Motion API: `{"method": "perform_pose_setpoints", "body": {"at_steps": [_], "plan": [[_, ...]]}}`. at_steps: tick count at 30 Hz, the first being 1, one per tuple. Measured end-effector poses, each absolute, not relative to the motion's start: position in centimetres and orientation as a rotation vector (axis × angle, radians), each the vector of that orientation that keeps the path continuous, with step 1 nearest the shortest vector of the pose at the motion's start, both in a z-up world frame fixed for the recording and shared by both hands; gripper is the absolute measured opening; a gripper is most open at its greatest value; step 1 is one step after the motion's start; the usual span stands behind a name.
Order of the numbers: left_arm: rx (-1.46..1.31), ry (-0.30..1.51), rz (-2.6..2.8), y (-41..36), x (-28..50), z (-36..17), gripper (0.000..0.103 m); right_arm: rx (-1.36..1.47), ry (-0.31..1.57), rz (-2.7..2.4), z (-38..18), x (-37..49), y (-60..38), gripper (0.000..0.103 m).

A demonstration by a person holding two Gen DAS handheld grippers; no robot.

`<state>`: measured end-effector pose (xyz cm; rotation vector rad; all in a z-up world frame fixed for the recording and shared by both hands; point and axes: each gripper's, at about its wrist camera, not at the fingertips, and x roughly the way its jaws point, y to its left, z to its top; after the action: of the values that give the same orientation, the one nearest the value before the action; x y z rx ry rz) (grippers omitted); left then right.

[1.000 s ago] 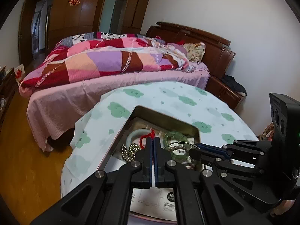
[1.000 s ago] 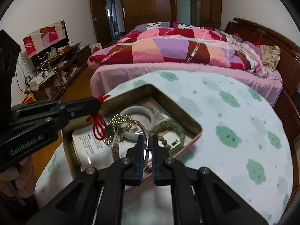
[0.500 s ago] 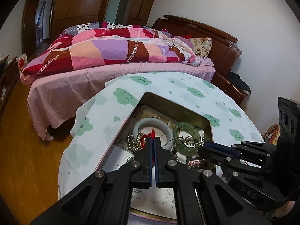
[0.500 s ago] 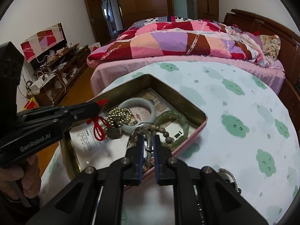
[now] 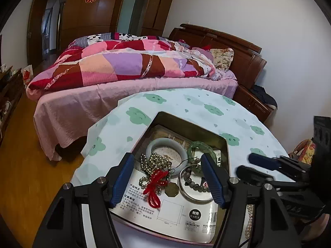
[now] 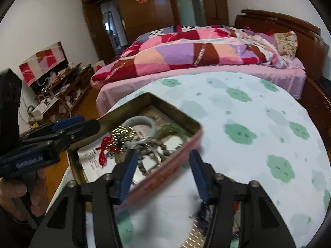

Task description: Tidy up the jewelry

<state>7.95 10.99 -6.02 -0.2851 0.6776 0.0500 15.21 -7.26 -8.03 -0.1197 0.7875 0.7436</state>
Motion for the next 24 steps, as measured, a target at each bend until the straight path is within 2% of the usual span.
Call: {"method": "perform_pose_setpoints", "body": {"at_steps": [11, 15, 24], "plan": [[-0.223, 0.689, 0.015, 7.6, 7.3, -6.2, 0.067, -0.079, 0.796, 0.650, -7.7, 14.2, -13.0, 0.067], [-0.169, 0.694, -0.021, 5.3, 7.0, -6.3, 0.067, -0.083, 0.793, 0.597, -8.1, 13.6, -15.4, 0.073], [-0.090, 0.727, -0.098, 0.9, 7.0, -6.9, 0.067, -0.045, 0.838, 0.495, -10.7, 13.2, -20.1, 0.074]]}}
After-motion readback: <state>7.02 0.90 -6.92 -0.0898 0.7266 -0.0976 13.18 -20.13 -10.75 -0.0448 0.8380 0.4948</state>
